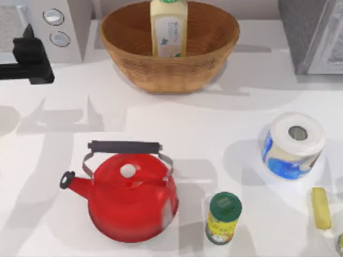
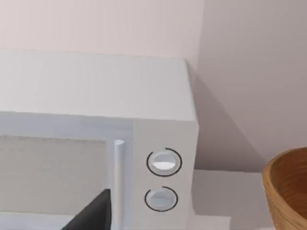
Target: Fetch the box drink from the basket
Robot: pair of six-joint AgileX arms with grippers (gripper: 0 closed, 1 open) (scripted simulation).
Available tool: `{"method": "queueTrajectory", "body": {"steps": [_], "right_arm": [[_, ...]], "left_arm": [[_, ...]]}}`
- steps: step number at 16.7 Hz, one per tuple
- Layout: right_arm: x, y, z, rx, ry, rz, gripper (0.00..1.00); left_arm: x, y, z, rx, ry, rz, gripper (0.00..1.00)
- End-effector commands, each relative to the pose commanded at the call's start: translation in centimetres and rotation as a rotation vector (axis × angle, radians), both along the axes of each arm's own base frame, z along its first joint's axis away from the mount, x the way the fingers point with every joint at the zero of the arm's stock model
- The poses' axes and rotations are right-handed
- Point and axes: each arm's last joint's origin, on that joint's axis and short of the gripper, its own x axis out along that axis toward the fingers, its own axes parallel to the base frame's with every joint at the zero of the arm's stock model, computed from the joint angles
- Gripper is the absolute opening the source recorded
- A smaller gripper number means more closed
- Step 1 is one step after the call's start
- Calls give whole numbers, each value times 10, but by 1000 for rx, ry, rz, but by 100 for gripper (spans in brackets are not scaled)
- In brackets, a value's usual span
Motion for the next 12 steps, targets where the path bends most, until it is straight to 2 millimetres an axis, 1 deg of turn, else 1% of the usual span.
{"method": "queueTrajectory", "body": {"steps": [2,3,5,7,9,12], "right_arm": [[0,0,0,0,0,0,100],[0,0,0,0,0,0,100],[0,0,0,0,0,0,100],[0,0,0,0,0,0,100],[0,0,0,0,0,0,100],[0,0,0,0,0,0,100]], "left_arm": [[37,-25,10,-2,11,-2,100],[55,-40,10,-2,18,-3,100],[91,-73,4,1,33,-6,100],[122,-108,-12,7,51,-8,100],[146,-142,-36,17,70,-10,100],[167,-185,-74,34,94,-13,100]]}}
